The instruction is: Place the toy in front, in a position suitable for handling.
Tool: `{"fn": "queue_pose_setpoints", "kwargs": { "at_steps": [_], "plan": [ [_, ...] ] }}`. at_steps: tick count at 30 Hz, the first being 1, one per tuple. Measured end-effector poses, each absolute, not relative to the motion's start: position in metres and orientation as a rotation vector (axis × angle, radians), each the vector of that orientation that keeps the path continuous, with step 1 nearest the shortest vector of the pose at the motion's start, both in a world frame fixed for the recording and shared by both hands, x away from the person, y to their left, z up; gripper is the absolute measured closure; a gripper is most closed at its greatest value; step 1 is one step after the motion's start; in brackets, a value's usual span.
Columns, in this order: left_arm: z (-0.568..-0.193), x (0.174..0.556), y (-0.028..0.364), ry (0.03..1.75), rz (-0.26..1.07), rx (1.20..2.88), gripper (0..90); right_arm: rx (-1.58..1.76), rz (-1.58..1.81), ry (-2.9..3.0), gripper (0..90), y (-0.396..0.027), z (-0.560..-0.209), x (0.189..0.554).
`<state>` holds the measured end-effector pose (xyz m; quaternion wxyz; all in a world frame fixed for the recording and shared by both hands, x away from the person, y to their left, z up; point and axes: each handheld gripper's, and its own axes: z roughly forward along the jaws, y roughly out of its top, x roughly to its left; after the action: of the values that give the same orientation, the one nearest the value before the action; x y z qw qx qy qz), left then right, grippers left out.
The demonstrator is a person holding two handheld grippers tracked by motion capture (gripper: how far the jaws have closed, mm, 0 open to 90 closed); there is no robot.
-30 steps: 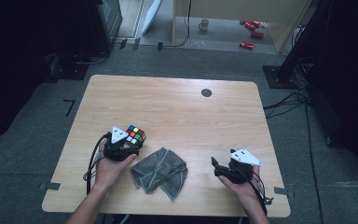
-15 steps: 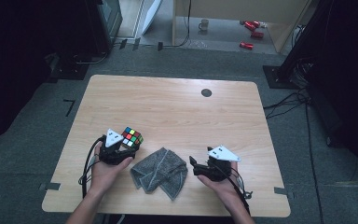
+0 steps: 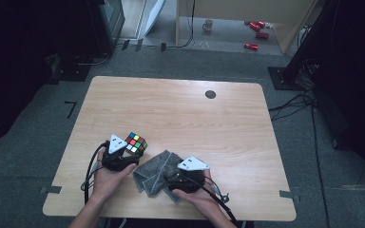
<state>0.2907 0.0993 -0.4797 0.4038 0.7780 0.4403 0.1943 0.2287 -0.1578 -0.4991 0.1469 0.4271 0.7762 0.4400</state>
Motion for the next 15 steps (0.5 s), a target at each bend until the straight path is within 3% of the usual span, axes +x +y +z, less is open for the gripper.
{"fn": "queue_pose_setpoints", "kwargs": {
  "at_steps": [9,15],
  "plan": [
    [-0.480,0.288,0.091,1.079,0.486,1.978,35.0,1.175,1.197,2.305,24.5,-0.141,-0.514,0.225],
    [-0.479,0.286,0.085,1.040,0.478,1.992,35.1,1.099,1.100,2.279,44.4,-0.139,-0.518,0.222]
  ]
}}
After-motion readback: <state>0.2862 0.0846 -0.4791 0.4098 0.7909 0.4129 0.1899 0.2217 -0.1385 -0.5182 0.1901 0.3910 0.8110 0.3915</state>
